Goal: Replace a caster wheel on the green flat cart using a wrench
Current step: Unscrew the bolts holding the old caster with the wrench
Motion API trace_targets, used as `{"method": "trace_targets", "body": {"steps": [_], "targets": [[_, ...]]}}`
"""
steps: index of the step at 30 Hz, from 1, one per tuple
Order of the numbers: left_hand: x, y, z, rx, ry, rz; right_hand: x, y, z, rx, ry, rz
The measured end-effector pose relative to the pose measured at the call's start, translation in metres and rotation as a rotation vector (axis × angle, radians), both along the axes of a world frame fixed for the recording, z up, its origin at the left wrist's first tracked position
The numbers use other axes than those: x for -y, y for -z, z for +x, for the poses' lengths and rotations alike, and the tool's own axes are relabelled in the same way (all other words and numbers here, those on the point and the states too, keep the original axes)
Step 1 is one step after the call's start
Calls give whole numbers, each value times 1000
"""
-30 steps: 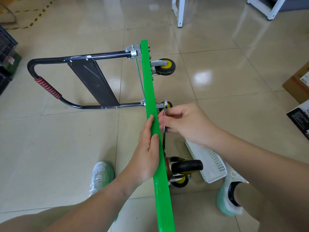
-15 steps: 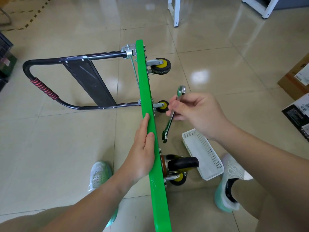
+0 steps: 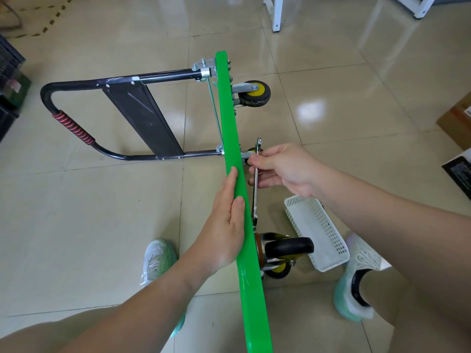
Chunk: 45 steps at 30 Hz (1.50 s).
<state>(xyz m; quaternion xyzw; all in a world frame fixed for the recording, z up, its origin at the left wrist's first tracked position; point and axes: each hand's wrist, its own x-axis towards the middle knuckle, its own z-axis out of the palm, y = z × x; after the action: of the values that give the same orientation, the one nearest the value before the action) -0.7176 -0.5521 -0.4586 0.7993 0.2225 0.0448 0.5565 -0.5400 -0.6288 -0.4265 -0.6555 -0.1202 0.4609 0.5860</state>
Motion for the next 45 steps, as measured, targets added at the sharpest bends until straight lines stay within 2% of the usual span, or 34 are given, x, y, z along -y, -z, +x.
{"method": "trace_targets", "body": {"steps": [6, 17, 21, 25, 30, 37, 45], "targets": [[-1, 3, 1, 7, -1, -6, 0, 4, -7, 74, -47, -30], [6, -1, 2, 4, -45, -33, 60, -16, -67, 466, 16, 271], [9, -2, 2, -14, -78, -45, 69, -26, -55, 418, 152, 321], [10, -3, 3, -15, -78, -40, 64, -27, -26, 310, 204, 237], [9, -5, 3, -25, -60, -24, 40, -12, -7, 172, 135, 104], [7, -6, 3, -28, -35, -18, 12, -1, 3, 12, 69, 44], [3, -1, 3, -6, -17, -6, -2, 10, 2, 15, -15, 22]]}}
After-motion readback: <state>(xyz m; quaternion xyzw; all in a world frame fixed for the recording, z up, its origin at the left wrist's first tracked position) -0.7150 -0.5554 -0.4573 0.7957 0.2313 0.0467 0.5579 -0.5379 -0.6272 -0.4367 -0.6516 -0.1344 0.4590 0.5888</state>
